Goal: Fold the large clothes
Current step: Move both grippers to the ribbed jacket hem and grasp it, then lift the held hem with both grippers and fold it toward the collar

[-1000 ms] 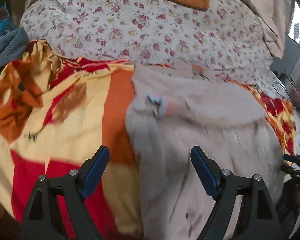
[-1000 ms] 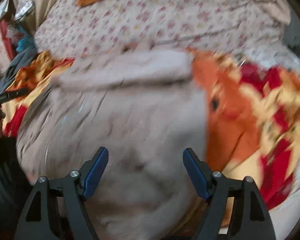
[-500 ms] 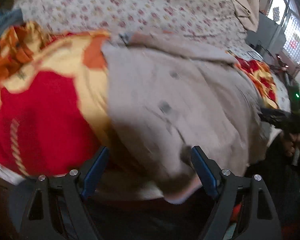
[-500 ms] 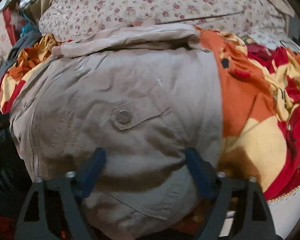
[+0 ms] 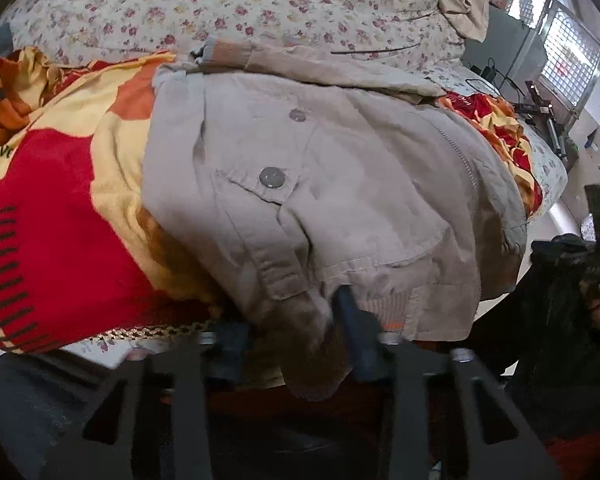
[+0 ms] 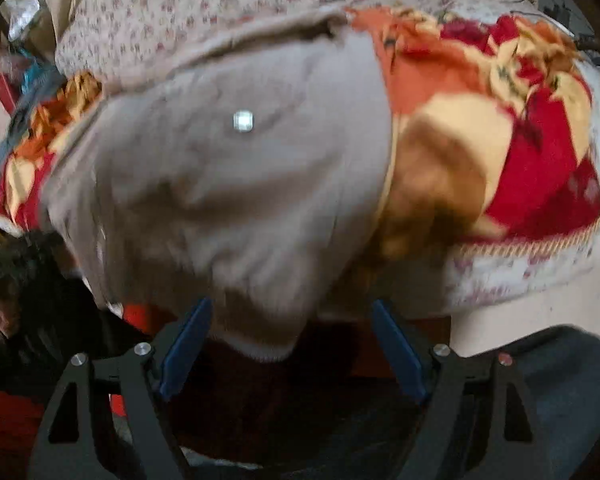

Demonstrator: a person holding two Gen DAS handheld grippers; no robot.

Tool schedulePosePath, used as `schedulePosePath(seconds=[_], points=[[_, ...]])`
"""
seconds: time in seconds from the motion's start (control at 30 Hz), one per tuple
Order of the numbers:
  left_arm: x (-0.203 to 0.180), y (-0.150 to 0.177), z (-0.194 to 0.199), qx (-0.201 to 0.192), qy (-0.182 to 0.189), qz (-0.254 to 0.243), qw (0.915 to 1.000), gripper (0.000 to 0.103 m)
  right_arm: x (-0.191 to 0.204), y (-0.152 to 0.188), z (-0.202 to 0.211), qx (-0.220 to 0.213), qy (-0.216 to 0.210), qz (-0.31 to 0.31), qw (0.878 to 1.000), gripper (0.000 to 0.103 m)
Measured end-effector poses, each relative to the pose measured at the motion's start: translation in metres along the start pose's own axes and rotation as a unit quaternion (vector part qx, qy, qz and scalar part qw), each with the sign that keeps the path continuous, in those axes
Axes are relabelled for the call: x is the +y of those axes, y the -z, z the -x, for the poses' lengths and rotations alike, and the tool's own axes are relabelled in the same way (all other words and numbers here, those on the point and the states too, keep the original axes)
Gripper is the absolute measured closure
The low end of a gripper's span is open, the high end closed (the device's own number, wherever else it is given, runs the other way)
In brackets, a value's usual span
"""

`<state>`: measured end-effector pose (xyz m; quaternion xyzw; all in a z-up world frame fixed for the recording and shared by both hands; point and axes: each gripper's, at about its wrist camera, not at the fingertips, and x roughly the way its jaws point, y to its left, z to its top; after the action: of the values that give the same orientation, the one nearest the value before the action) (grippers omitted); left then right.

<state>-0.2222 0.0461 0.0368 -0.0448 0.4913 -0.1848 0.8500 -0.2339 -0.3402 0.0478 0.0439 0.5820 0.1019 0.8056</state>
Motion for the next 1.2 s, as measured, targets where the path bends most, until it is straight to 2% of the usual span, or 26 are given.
schedulePosePath(seconds=[0.07, 0.13, 0.17, 0.27, 0.3, 0.37, 0.47, 0.63, 0.73, 0.9, 1.0, 1.2], points=[[0.004, -0.001, 0.005, -0.011, 0.008, 0.014, 0.9998, 0.095, 0.006, -0.001, -0.005, -0.002, 0.011, 0.015, 1.000, 0.024], [0.007, -0.002, 0.010, -0.017, 0.017, 0.021, 0.9995, 0.097, 0.007, -0.003, -0.017, 0.015, -0.001, 0.015, 1.000, 0.025], [0.006, -0.002, 0.014, -0.022, 0.020, 0.020, 0.9994, 0.098, 0.007, -0.004, -0.025, 0.031, -0.012, 0.014, 0.999, 0.032], [0.001, 0.000, 0.027, -0.035, 0.028, 0.018, 0.9988, 0.098, 0.008, -0.006, -0.031, 0.048, -0.076, 0.011, 0.996, 0.078], [0.000, 0.000, 0.033, -0.042, 0.033, 0.017, 0.9985, 0.098, 0.010, -0.006, -0.025, 0.046, -0.096, 0.016, 0.994, 0.087], [0.001, -0.001, 0.040, -0.047, 0.041, 0.018, 0.9979, 0.098, 0.010, -0.005, -0.012, 0.038, -0.124, 0.021, 0.991, 0.092], [0.006, -0.004, 0.037, -0.043, 0.040, 0.021, 0.9981, 0.096, -0.002, -0.001, 0.004, 0.026, -0.135, 0.009, 0.990, 0.092], [-0.007, -0.004, 0.028, -0.027, 0.019, -0.004, 0.9994, 0.094, -0.013, 0.005, 0.029, -0.004, -0.146, 0.000, 0.989, 0.093], [-0.004, -0.003, 0.043, -0.044, 0.024, 0.000, 0.9988, 0.100, -0.011, 0.000, 0.047, -0.032, -0.159, 0.018, 0.987, 0.094], [0.005, -0.005, 0.090, -0.095, 0.056, 0.017, 0.9937, 0.102, -0.011, -0.008, 0.104, -0.128, -0.201, 0.068, 0.969, 0.094], [0.001, -0.012, 0.118, -0.125, 0.060, -0.001, 0.9903, 0.102, -0.009, -0.013, 0.134, -0.175, -0.214, 0.084, 0.957, 0.094], [-0.016, -0.022, 0.175, -0.165, 0.054, -0.057, 0.9832, 0.102, 0.011, -0.011, 0.188, -0.235, -0.219, 0.134, 0.937, 0.094]])
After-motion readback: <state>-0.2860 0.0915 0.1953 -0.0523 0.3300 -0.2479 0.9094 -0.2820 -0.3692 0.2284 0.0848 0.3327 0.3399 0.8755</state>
